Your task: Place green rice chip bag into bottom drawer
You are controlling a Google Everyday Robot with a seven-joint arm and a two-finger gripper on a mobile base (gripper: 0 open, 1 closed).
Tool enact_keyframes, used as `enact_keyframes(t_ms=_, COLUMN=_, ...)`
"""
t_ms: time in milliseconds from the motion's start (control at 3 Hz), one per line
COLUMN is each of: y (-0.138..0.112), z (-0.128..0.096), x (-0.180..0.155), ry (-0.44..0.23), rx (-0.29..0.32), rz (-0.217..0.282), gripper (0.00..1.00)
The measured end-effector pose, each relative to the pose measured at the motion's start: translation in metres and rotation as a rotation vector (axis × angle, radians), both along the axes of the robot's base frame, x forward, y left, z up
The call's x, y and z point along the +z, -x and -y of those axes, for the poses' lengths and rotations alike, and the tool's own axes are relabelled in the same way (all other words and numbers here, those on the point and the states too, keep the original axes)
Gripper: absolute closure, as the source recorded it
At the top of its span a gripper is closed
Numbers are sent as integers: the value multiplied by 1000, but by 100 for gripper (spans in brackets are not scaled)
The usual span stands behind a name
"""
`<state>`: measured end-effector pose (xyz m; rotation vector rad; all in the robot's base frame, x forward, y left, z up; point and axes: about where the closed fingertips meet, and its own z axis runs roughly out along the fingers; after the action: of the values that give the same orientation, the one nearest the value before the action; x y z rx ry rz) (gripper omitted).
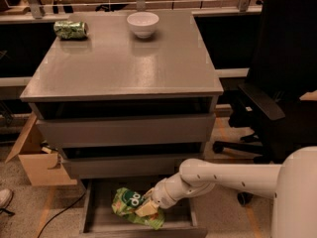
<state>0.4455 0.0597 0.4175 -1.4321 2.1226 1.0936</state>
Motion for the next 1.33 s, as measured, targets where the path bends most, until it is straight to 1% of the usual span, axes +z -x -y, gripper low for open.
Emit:
enact_keyframes(t_ms=333, y=-8, z=-20, x=-45, ry=-42, rx=-38, rz=-10, gripper=100)
enact_keyframes(t_ms=667, y=-8, z=-20, x=-45, ry=-42, rx=-38, rz=-10, gripper=100)
enact_keyframes(t_ms=1000, y=-17, z=-32, x=-65, ry=-52, rx=-38, rz=4, gripper=100)
enact_keyframes(t_ms=1333, y=-34, z=-45, x=-78, ry=-76, rx=-36, rz=80, gripper=100)
